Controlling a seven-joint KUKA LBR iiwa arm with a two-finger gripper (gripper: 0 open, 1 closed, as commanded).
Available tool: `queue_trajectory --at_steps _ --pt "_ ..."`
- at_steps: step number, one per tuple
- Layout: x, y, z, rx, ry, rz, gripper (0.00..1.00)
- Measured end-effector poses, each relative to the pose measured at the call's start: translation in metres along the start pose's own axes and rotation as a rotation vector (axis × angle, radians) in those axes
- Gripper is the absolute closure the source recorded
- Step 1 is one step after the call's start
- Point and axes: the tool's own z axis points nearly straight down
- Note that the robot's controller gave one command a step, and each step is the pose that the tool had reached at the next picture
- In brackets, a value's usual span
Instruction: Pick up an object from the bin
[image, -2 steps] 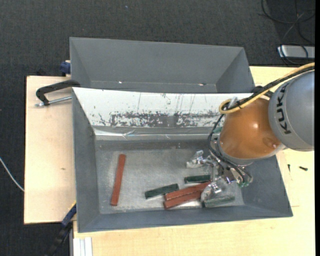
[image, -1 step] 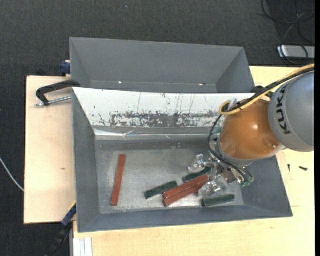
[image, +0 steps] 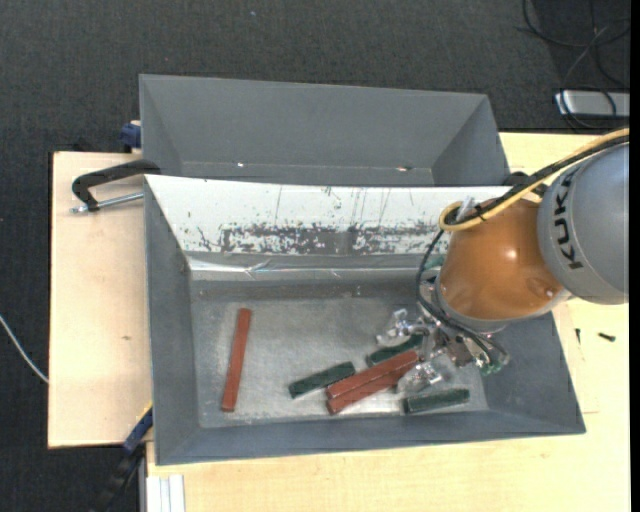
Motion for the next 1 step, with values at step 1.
queue_trajectory --at_steps 1 --pt "0.0008 0.0006 -0.0030 -0.002 0.004 0.001 1.00"
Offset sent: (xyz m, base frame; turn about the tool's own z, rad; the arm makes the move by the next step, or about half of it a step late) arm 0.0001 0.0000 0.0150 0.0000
